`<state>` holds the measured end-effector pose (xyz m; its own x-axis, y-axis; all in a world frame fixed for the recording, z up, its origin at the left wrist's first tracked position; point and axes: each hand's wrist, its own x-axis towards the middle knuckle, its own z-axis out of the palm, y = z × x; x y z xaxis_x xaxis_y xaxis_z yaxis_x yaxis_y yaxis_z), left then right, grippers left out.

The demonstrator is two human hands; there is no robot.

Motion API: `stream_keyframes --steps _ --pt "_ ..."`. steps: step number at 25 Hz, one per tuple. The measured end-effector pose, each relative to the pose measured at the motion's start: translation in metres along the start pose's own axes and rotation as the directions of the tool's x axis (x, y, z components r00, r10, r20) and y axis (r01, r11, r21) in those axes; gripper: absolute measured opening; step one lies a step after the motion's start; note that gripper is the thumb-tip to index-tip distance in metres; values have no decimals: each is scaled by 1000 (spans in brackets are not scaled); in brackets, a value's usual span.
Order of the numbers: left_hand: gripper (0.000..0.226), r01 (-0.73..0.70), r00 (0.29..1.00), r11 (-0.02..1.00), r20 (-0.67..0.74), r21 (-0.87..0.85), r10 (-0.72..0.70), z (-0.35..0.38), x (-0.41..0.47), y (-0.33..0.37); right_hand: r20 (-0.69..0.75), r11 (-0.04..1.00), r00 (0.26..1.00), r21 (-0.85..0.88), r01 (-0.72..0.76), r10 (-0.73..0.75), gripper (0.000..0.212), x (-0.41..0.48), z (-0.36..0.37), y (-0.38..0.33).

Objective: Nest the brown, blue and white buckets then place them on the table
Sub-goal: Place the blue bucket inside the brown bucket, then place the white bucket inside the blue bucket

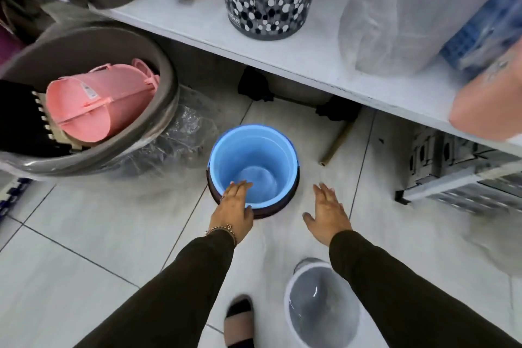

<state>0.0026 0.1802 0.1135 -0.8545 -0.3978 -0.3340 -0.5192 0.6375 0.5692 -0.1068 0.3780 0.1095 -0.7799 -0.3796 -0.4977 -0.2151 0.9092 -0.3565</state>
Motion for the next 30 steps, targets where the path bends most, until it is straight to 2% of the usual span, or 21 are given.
stream_keyframes --steps 2,5,8,11,12,14,15,16,18,20,23,24,26,27,30 --pt "56 15 1000 999 13 -36 -14 27 -37 8 53 997 996 27 -69 67 75 -33 9 36" --pt "49 109 988 984 121 -139 -92 83 -91 7 148 974 970 92 -207 192 75 -83 38 96" --pt "54 270 927 957 295 -104 -230 147 -133 -7 211 889 890 138 -436 404 75 -126 83 157" --pt "65 341 840 940 442 18 -313 206 -149 -21 341 704 721 198 -682 603 64 -147 129 204" --pt "66 363 825 932 456 25 -333 221 -149 -23 407 630 677 265 -730 613 61 -150 144 214" --pt "56 395 847 917 406 -46 -345 240 -144 -25 535 422 640 482 -768 552 58 -151 172 227" --pt "46 395 873 913 349 -98 -341 249 -141 -25 554 316 655 587 -745 514 53 -151 184 230" --pt "37 393 896 905 289 -163 -337 255 -138 -26 523 253 689 672 -696 503 46 -148 193 232" --pt "28 400 913 849 230 -344 -337 260 -137 -20 380 245 737 774 -584 559 30 -143 195 233" --pt "27 376 926 786 230 -491 -299 252 -139 -4 262 251 747 831 -497 611 18 -143 177 228" --pt "52 260 966 756 165 -601 -200 221 -138 29 66 358 790 866 -349 610 24 -148 125 210" --pt "53 213 977 757 119 -618 -177 209 -133 39 -14 411 803 864 -290 596 28 -148 106 201" --pt "41 122 988 747 10 -653 -153 174 -123 63 -166 490 816 857 -159 554 37 -144 57 174" --pt "36 99 987 737 -31 -668 -160 153 -117 74 -218 511 825 854 -98 521 42 -141 33 158" --pt "42 45 982 704 -98 -709 -162 88 -96 92 -331 560 849 827 50 413 53 -123 -27 108"
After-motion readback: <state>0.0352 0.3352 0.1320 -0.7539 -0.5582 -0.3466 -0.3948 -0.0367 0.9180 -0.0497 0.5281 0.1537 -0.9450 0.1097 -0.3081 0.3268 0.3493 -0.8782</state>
